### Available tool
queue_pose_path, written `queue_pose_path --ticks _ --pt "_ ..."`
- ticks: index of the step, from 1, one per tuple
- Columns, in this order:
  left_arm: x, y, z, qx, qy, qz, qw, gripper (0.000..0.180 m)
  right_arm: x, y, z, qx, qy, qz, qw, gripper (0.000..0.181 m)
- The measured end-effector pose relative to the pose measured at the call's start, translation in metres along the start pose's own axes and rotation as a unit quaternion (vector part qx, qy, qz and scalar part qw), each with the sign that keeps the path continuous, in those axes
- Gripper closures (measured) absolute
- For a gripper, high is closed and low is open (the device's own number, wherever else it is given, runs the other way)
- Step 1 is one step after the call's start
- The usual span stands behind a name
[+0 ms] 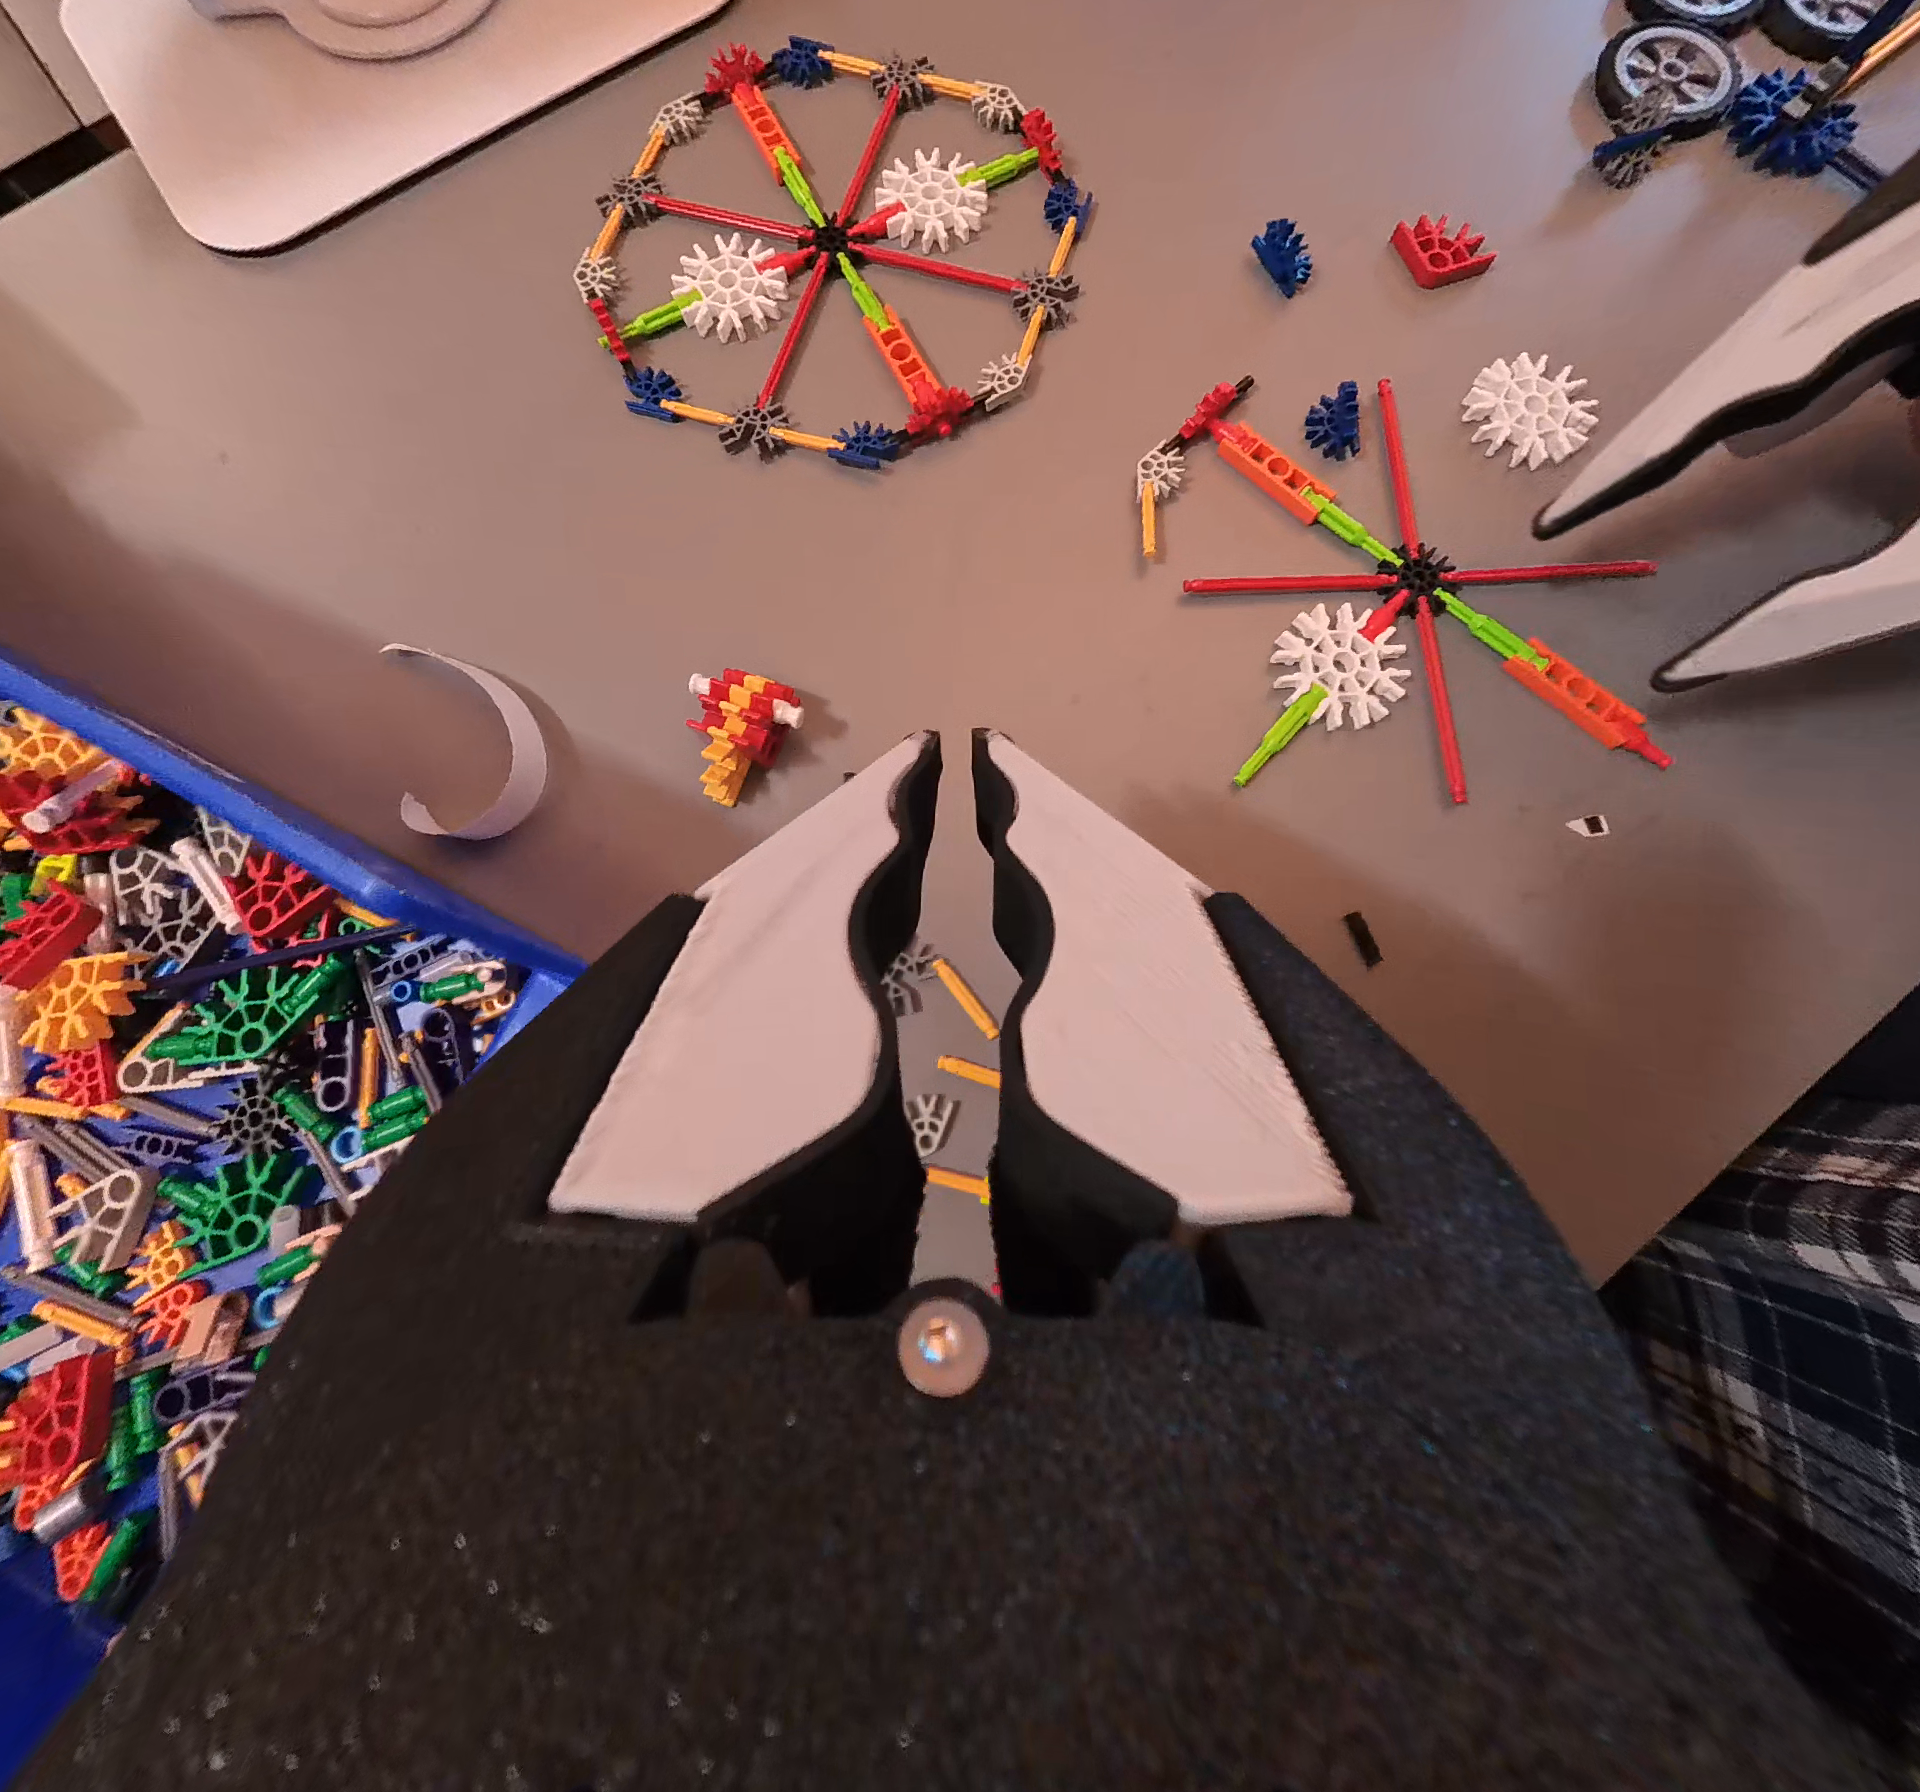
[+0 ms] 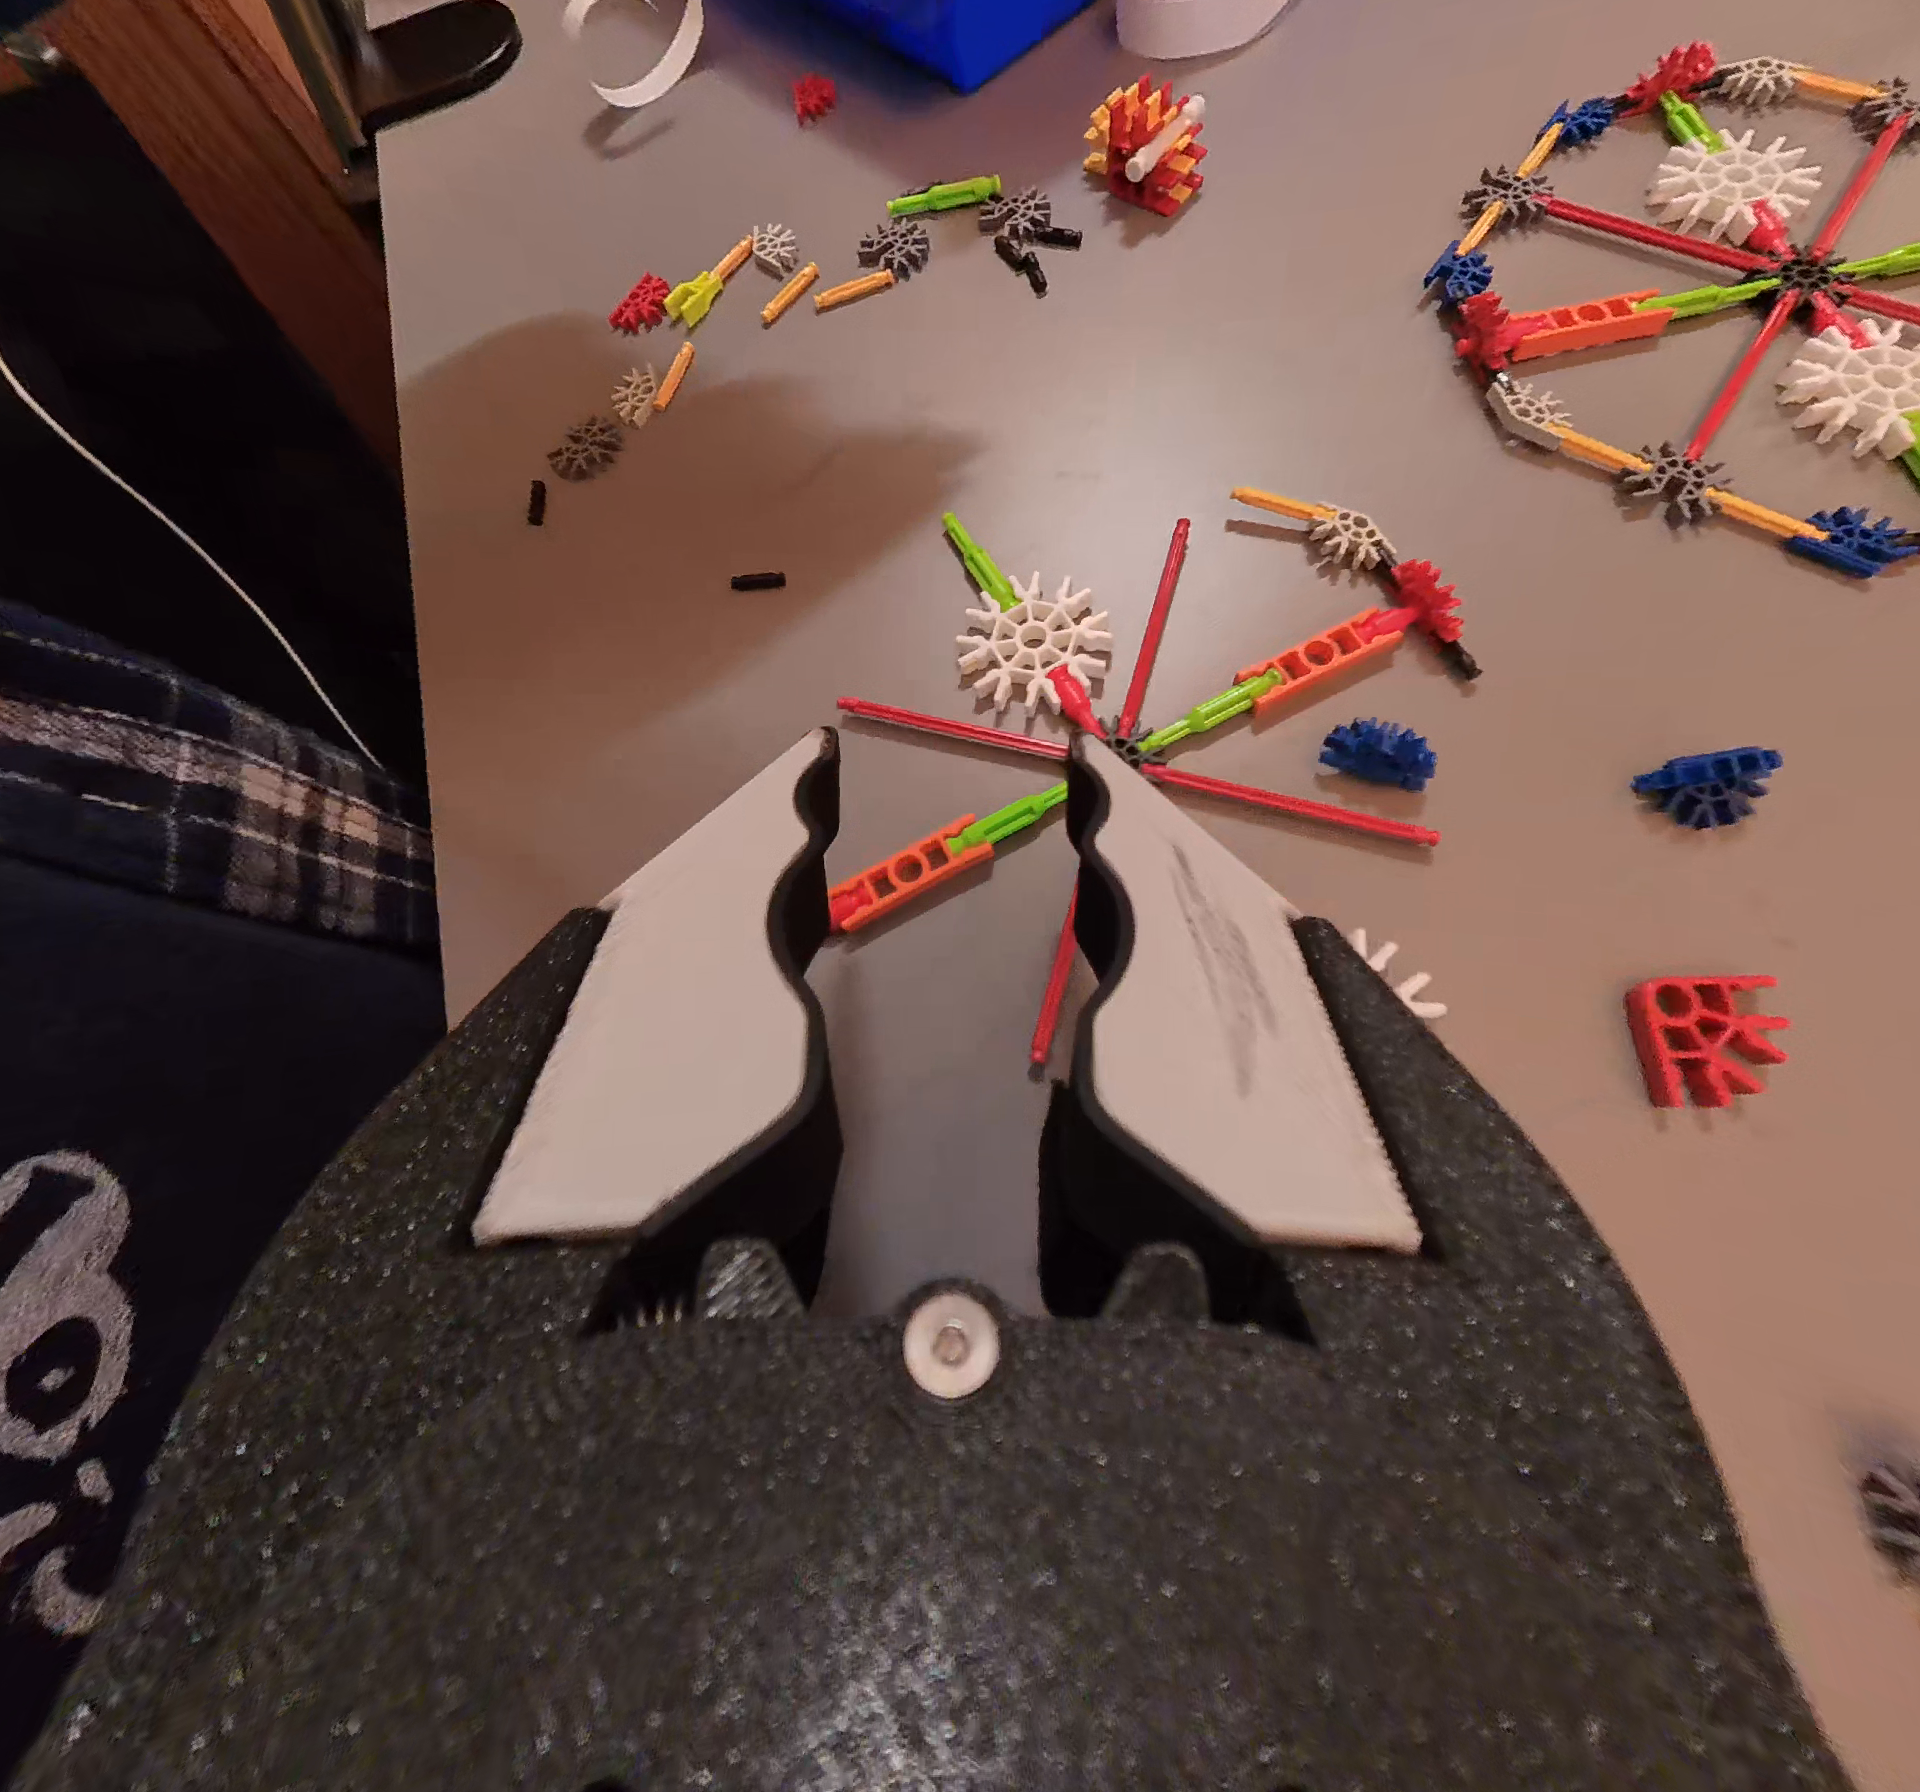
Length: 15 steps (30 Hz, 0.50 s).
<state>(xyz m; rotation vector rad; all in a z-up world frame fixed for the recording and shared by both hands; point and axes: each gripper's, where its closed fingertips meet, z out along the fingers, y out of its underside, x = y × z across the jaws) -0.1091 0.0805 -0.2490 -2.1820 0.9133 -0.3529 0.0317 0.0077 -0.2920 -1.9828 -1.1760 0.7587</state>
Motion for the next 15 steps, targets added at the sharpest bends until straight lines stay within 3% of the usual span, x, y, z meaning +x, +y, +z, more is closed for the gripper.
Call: queue_pose_path --ticks 15 --pt "-0.038 0.002 -0.034 0.010 -0.057 -0.010 0.998 0.175 -0.009 0.011 0.000 0.028 0.000 -0.003 1.000 0.139"
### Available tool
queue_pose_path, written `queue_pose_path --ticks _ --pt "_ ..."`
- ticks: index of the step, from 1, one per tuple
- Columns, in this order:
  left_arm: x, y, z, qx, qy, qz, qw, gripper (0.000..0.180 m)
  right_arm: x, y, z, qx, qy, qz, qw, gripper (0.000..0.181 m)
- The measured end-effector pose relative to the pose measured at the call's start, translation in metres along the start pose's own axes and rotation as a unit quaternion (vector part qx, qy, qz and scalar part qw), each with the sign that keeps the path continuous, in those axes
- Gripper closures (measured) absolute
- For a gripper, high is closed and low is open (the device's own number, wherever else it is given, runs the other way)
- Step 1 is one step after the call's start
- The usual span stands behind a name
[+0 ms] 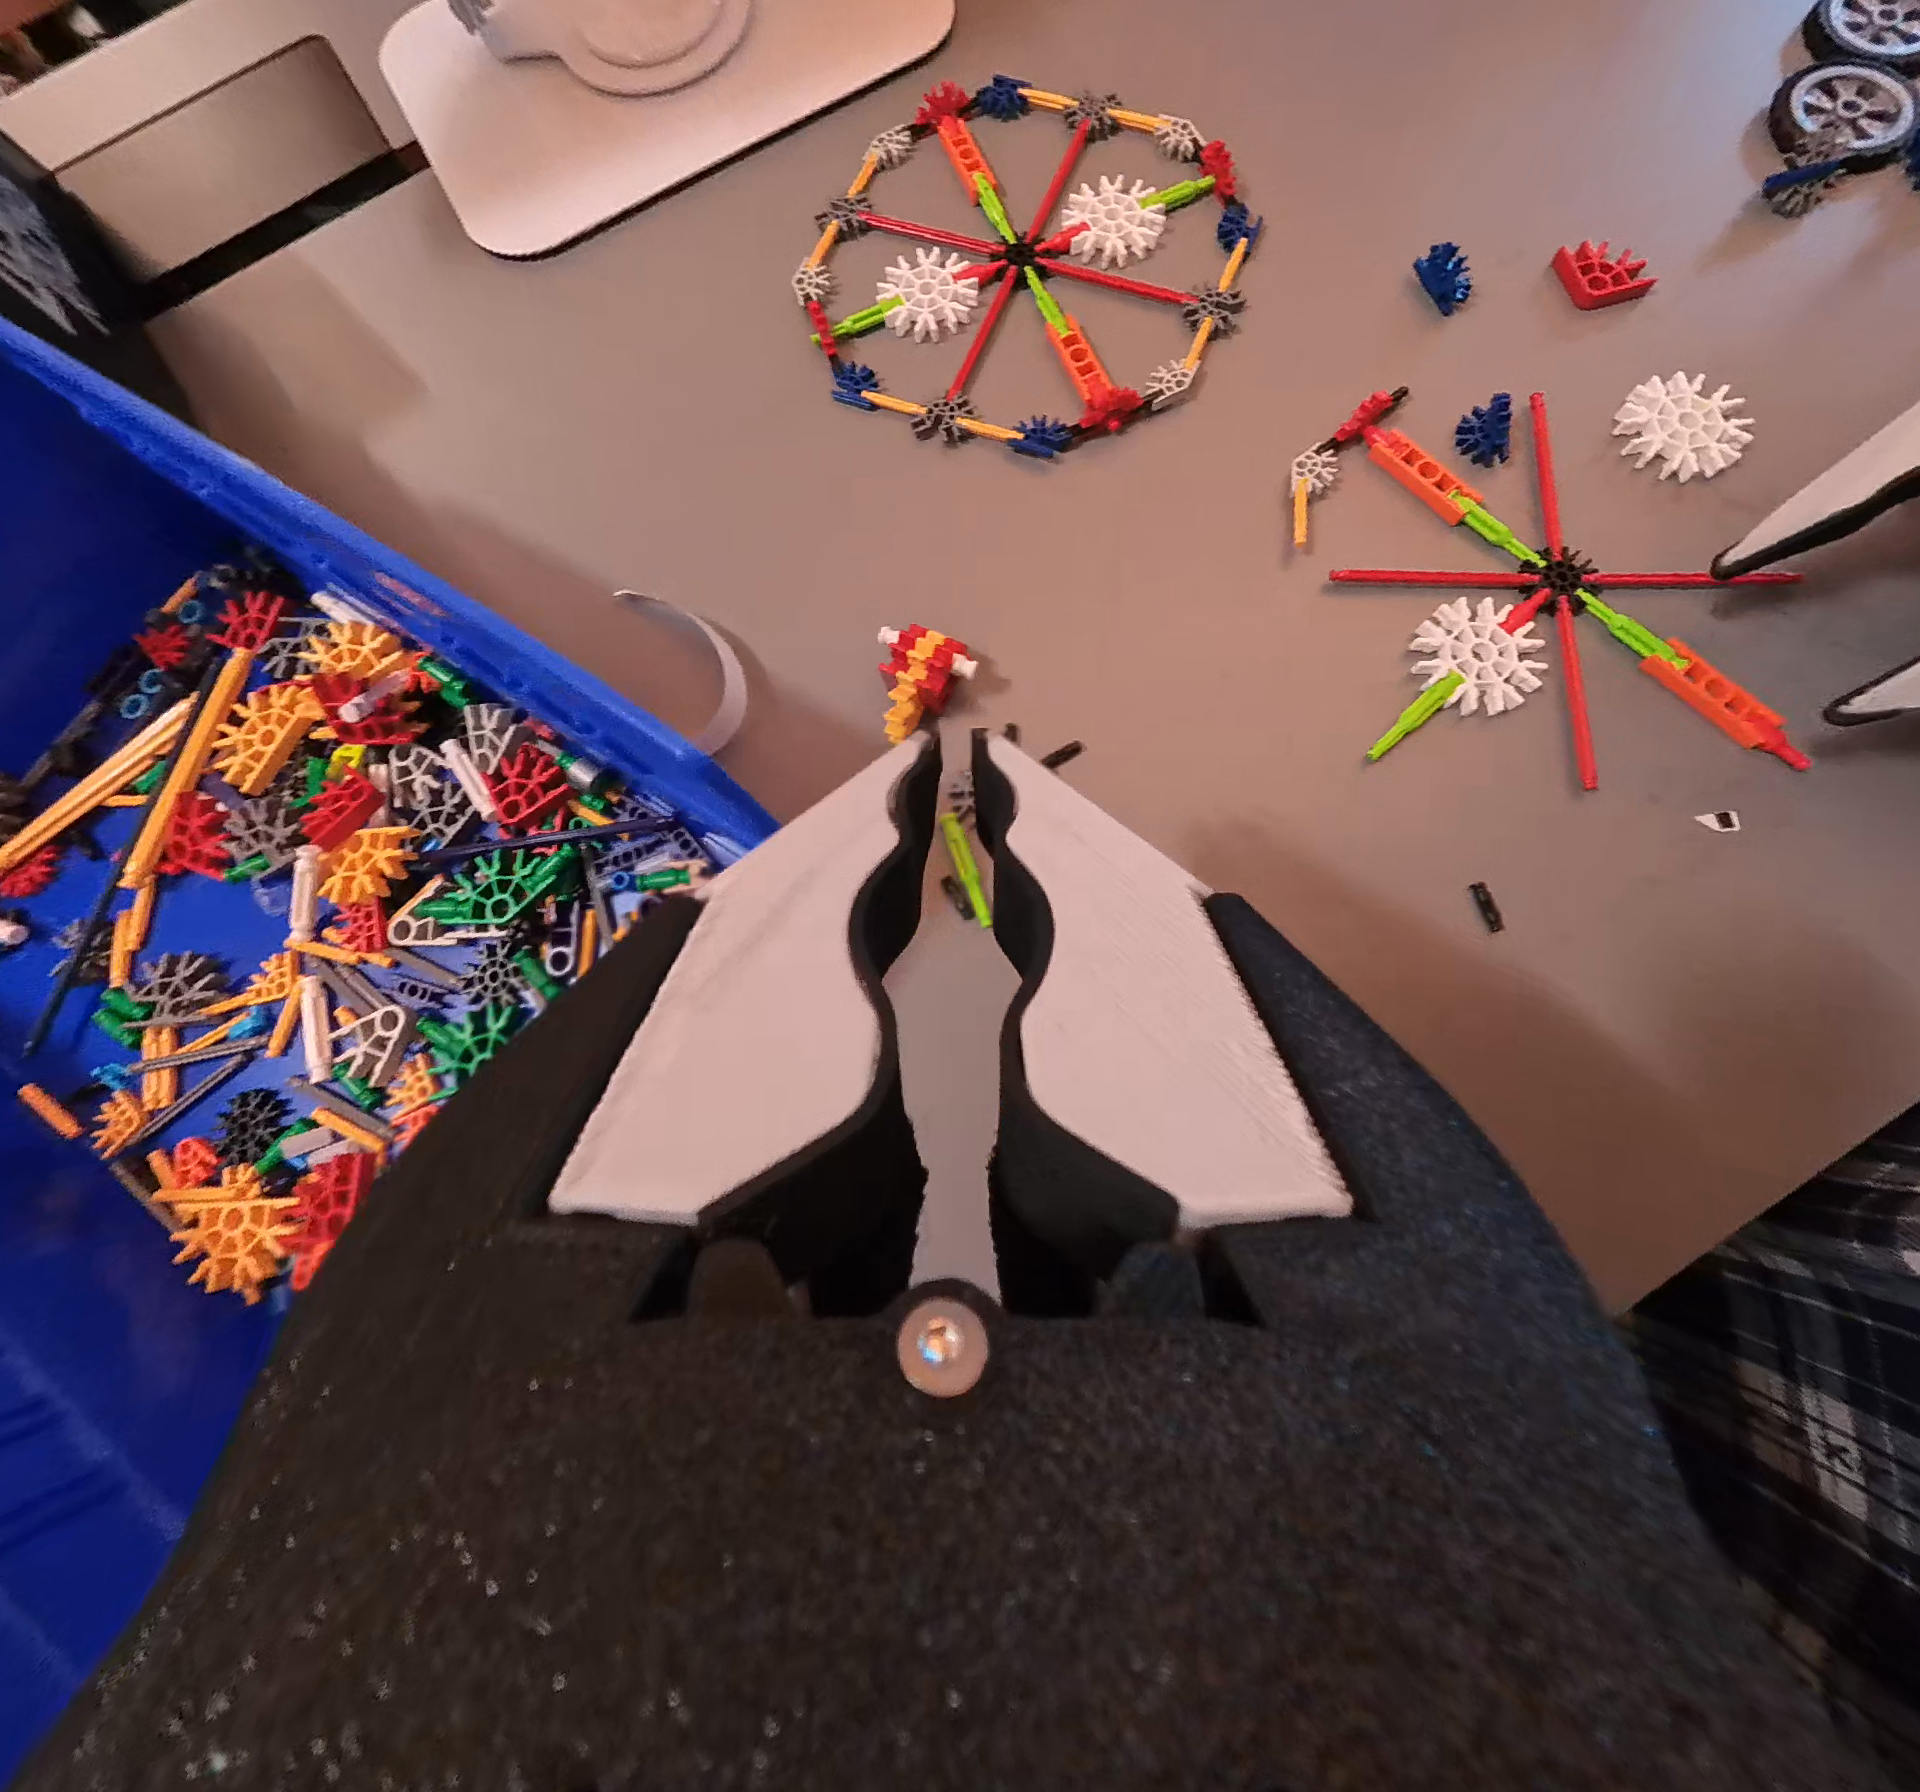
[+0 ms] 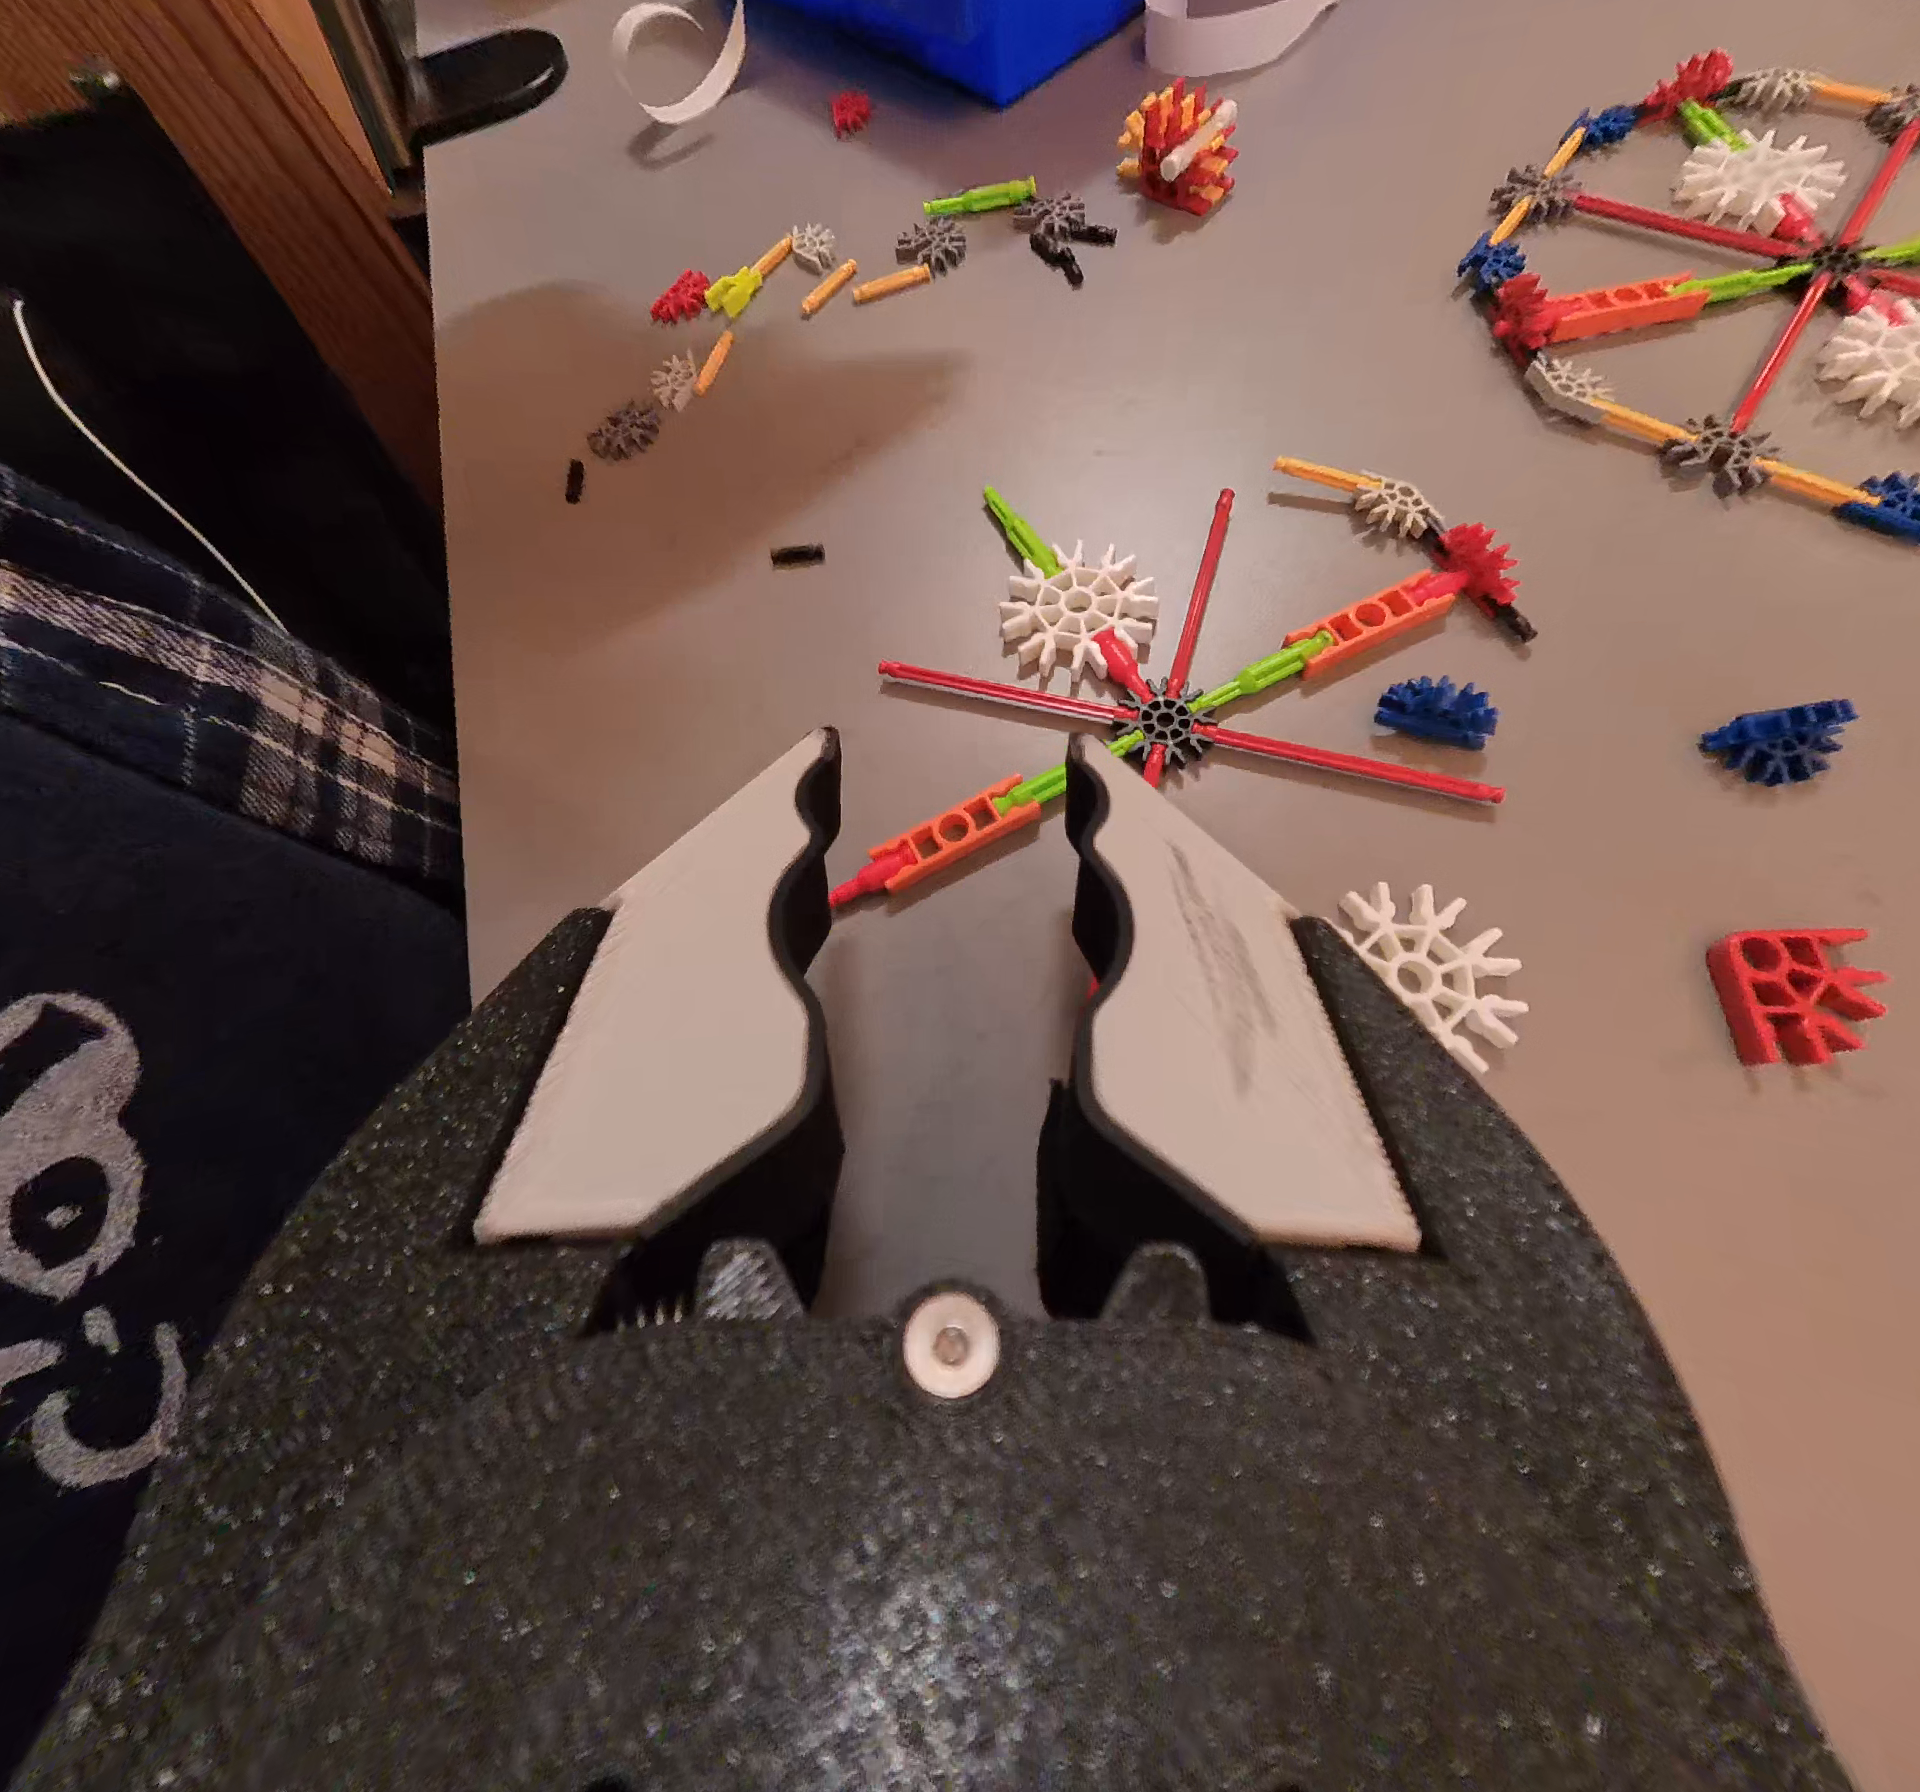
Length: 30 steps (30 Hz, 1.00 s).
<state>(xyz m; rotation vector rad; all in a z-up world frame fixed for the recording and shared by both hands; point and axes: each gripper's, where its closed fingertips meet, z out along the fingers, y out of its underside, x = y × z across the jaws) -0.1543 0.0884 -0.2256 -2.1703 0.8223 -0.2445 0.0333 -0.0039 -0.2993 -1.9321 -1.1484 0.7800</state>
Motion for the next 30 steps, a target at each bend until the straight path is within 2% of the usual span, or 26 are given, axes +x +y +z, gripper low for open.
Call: queue_pose_path --ticks 30 --pt "-0.040 0.004 -0.007 -0.013 -0.052 -0.014 0.998 0.175 -0.007 0.005 0.009 -0.021 -0.027 0.023 0.999 0.140"
